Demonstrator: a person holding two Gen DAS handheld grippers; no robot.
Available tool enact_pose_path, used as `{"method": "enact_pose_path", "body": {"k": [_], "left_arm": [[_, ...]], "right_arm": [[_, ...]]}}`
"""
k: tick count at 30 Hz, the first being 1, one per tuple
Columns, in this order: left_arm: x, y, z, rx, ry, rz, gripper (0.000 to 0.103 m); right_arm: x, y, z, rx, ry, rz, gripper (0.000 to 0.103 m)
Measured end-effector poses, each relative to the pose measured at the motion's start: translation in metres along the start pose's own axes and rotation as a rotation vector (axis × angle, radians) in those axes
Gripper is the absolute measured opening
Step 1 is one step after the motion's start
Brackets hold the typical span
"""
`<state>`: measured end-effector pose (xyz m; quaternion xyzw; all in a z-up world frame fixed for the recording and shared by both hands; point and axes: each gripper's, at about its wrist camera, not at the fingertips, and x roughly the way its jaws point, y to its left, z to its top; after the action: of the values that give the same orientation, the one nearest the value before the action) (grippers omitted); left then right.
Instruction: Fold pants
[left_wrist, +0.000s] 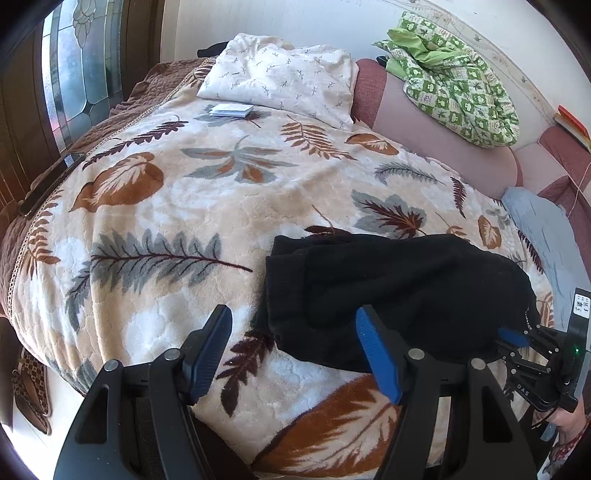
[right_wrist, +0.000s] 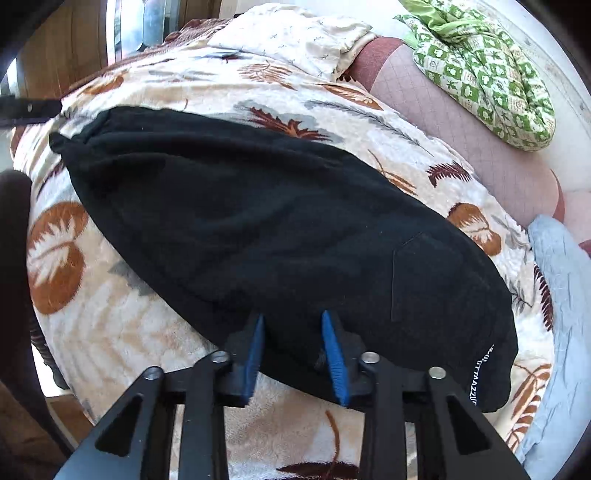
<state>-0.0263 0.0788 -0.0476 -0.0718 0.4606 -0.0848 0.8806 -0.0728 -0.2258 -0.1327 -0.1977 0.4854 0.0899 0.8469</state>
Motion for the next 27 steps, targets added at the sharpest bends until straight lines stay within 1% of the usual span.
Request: {"method": "enact_pose_path", "body": {"k": [2, 3, 7, 8, 9, 12, 14, 15, 17, 19, 20, 21, 22, 23, 25, 26, 27], "left_arm": [[0.001, -0.001, 0.000, 0.005, 0.005, 0.003, 0.069], [0.002, -0.002, 0.000, 0.008, 0.006, 0.004, 0.069], [0.007, 0.000, -0.002, 0.002, 0.020, 0.000, 0.069], [0.008, 0.002, -0.002, -0.003, 0.023, -0.002, 0.069], [0.009, 0.004, -0.002, -0.011, 0.026, -0.007, 0.069], [0.011, 0.010, -0.001, -0.035, 0.034, -0.020, 0.069], [0.012, 0.013, -0.001, -0.051, 0.037, -0.040, 0.069], [0.012, 0.013, 0.000, -0.056, 0.037, -0.045, 0.069], [0.013, 0.011, 0.000, -0.059, 0.037, -0.042, 0.069], [0.012, 0.010, 0.000, -0.051, 0.039, -0.043, 0.069], [0.011, 0.009, 0.000, -0.042, 0.037, -0.040, 0.069], [0.008, 0.008, 0.000, -0.033, 0.030, -0.032, 0.069], [0.005, 0.009, 0.000, -0.025, 0.021, -0.022, 0.069], [0.002, 0.010, 0.001, -0.022, 0.012, -0.015, 0.069], [-0.003, 0.015, 0.003, -0.032, -0.003, -0.011, 0.069], [-0.004, 0.018, 0.004, -0.041, -0.009, -0.011, 0.069], [-0.004, 0.021, 0.004, -0.049, -0.012, -0.009, 0.069]], "right_arm": [[-0.002, -0.002, 0.001, 0.029, -0.002, 0.017, 0.024], [-0.004, -0.003, 0.000, 0.042, -0.003, 0.028, 0.018], [-0.016, -0.006, -0.006, 0.071, -0.002, 0.070, 0.014], [-0.018, -0.004, -0.009, 0.066, 0.004, 0.074, 0.010], [-0.020, -0.002, -0.013, 0.064, 0.017, 0.081, 0.008], [-0.021, 0.002, -0.031, 0.051, 0.080, 0.101, 0.008], [-0.017, 0.005, -0.041, 0.025, 0.144, 0.104, 0.008], [-0.018, 0.005, -0.041, 0.035, 0.149, 0.111, 0.008], [-0.027, 0.001, -0.028, 0.077, 0.101, 0.134, 0.010], [-0.031, 0.002, -0.008, 0.098, 0.036, 0.142, 0.017], [-0.030, 0.005, -0.001, 0.089, 0.017, 0.142, 0.038], [-0.028, 0.011, 0.007, 0.065, -0.001, 0.136, 0.071], [-0.023, 0.018, 0.015, 0.026, -0.022, 0.119, 0.081], [-0.018, 0.023, 0.018, -0.003, -0.034, 0.109, 0.083], [-0.003, 0.031, 0.025, -0.060, -0.013, 0.085, 0.075], [0.004, 0.033, 0.027, -0.067, 0.003, 0.073, 0.036], [0.010, 0.033, 0.027, -0.061, 0.029, 0.091, 0.008]]}}
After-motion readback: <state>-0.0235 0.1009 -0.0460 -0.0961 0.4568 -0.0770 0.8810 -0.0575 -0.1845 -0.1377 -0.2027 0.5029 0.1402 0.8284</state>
